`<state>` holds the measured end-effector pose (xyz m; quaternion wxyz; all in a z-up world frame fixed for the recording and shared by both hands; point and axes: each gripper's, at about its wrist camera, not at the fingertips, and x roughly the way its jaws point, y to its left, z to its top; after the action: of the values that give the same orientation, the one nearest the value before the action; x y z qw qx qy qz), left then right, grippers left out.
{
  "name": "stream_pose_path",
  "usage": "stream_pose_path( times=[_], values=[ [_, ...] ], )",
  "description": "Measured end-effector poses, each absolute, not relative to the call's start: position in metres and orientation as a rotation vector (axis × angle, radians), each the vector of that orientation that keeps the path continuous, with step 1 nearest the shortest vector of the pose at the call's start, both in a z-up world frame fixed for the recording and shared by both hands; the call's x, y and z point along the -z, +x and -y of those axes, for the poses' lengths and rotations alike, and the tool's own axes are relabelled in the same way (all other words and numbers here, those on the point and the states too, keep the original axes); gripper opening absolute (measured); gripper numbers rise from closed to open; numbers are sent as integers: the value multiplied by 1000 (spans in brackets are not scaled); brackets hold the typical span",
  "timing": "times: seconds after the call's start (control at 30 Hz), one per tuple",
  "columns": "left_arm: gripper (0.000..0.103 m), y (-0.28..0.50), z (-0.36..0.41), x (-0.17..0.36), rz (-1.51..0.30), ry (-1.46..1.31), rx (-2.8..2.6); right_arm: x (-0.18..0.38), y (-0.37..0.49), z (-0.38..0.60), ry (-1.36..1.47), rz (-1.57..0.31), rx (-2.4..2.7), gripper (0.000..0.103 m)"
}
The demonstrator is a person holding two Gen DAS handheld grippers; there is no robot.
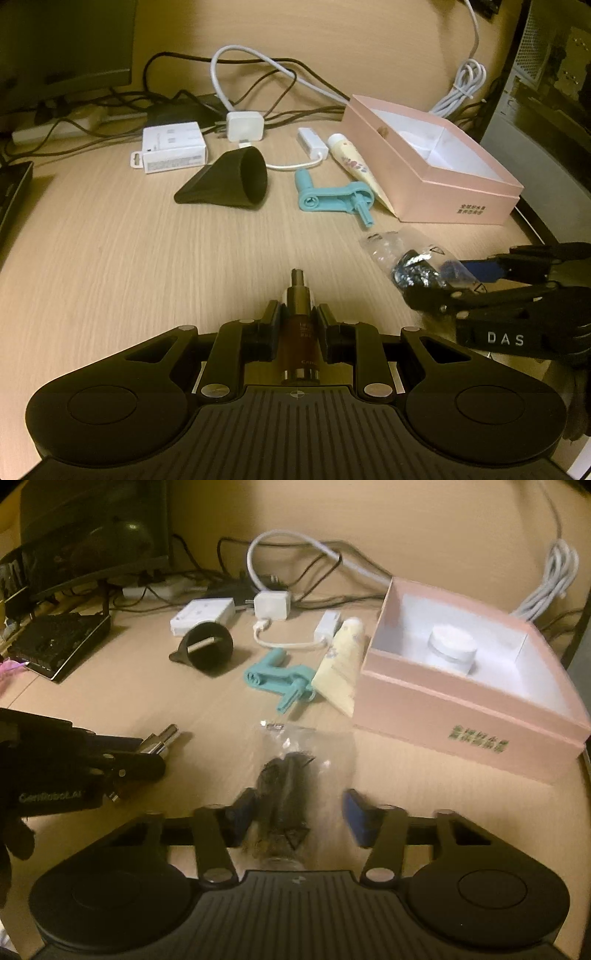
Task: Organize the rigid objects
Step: 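Release the plastic bag into the pink box with the right tool while the left tool releases the bottle there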
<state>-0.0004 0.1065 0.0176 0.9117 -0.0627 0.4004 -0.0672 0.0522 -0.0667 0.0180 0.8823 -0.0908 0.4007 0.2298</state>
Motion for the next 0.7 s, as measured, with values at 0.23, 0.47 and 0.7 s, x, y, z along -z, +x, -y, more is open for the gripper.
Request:
stream_pose_path(
  times=[0.23,0.47,0.7],
  values=[
    [24,-6,-104,-19,-833,-90,208,-44,30,74,-207,-827,-508,20],
    [24,-13,-76,-39,-817,-115,396,-78,-9,126,-127,-779,-391,20],
    [24,62,-25,-122,-600,-139,491,-95,-31,174,-77,-737,-233,20]
  ],
)
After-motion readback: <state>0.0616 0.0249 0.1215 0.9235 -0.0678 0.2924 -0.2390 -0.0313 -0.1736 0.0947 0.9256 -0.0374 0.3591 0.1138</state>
